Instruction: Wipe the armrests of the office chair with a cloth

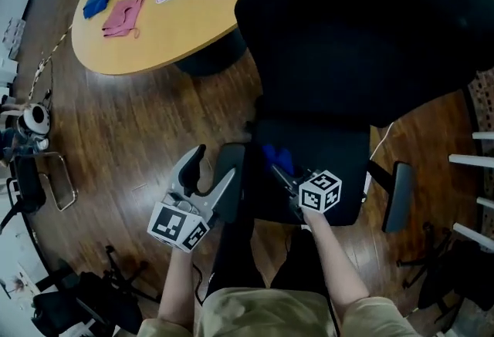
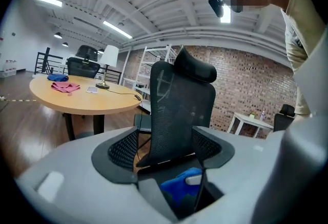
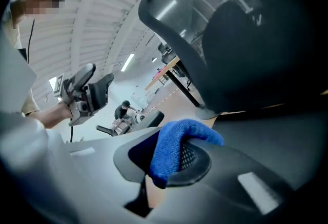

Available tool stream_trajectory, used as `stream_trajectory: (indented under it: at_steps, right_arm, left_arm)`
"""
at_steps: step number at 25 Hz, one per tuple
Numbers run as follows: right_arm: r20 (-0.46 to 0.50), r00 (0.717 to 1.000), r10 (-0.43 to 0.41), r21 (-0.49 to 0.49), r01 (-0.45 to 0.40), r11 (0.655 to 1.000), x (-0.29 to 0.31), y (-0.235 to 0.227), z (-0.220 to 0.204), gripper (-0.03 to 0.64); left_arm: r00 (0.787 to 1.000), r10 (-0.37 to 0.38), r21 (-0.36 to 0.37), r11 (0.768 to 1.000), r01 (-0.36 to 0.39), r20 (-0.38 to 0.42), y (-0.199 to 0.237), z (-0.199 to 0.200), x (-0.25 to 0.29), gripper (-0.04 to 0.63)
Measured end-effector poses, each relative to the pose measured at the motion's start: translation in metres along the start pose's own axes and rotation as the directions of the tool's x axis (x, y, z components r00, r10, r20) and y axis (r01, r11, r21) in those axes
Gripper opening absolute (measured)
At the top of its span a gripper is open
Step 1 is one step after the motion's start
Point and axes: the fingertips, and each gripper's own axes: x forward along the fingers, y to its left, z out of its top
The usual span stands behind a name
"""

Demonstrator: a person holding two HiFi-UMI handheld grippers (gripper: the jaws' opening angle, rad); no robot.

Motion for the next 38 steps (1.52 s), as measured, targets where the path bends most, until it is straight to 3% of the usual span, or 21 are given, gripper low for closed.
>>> stream_trajectory:
  at_steps: [4,7,9,11,14,17,19,21,23,26,29,31,34,38]
  right_arm:
    - [0.078,0.985,0.151,0.086,-0.158,0.984,0.043,0.014,-0.028,0.025]
    - [0.167,0.940,0.297,0.102,-0.316,0.943,0.065,0.028,-0.030,0.023]
    - [0.198,0.915,0.350,0.108,-0.376,0.920,0.077,0.031,-0.038,0.012]
    - [0.214,0.908,0.361,0.100,-0.388,0.916,0.088,0.030,-0.048,0.018]
    - [0.238,0.942,0.236,0.158,-0.277,0.948,0.107,-0.008,-0.061,0.020]
    - [0.114,0.993,0.035,0.225,-0.060,0.972,0.132,-0.056,-0.092,0.020]
    - [0.030,0.997,-0.070,0.254,0.060,0.965,0.143,-0.078,-0.105,0.017]
    - [-0.018,0.993,-0.120,0.266,0.120,0.957,0.148,-0.087,-0.104,0.014]
    - [-0.044,0.996,-0.080,0.252,0.088,0.964,0.147,-0.080,-0.100,0.014]
    - [-0.072,0.988,0.137,0.153,-0.125,0.980,0.116,-0.031,-0.094,0.015]
    - [-0.174,0.926,0.335,-0.027,-0.344,0.938,0.081,0.035,-0.096,0.015]
    - [-0.205,0.892,0.403,-0.083,-0.426,0.901,0.076,0.064,-0.096,0.015]
    - [-0.208,0.887,0.411,-0.087,-0.436,0.896,0.083,0.065,-0.094,0.018]
    - [-0.326,0.914,0.241,-0.096,-0.285,0.954,0.106,0.021,-0.119,0.018]
  left_arm:
    - [0.999,0.004,0.032,0.999,-0.002,-0.041,-0.005,-0.008,0.012,0.310]
    - [0.997,0.010,0.046,0.999,-0.007,-0.072,-0.005,-0.019,0.020,0.310]
    - [0.996,0.009,0.046,0.999,-0.005,-0.089,-0.002,-0.025,0.021,0.310]
    - [0.996,0.012,0.038,0.999,-0.009,-0.093,0.003,-0.029,0.021,0.310]
    - [0.996,0.024,0.033,0.999,-0.022,-0.084,0.014,-0.031,0.023,0.310]
    - [0.996,0.033,0.028,0.999,-0.031,-0.082,0.026,-0.035,0.022,0.308]
    - [0.995,0.037,0.026,0.999,-0.035,-0.089,0.030,-0.040,0.021,0.308]
    - [0.995,0.038,0.022,0.999,-0.036,-0.096,0.034,-0.044,0.021,0.308]
    - [0.994,0.039,0.013,0.999,-0.038,-0.099,0.035,-0.047,0.020,0.308]
    - [0.995,0.041,-0.012,0.999,-0.042,-0.091,0.032,-0.044,0.017,0.308]
    - [0.996,0.038,-0.031,0.999,-0.040,-0.075,0.032,-0.037,0.015,0.308]
    - [0.997,0.041,-0.042,0.998,-0.044,-0.067,0.034,-0.036,0.013,0.308]
    - [0.997,0.047,-0.054,0.997,-0.051,-0.062,0.034,-0.035,0.011,0.308]
    - [0.996,0.054,-0.049,0.997,-0.057,-0.069,0.042,-0.037,0.006,0.308]
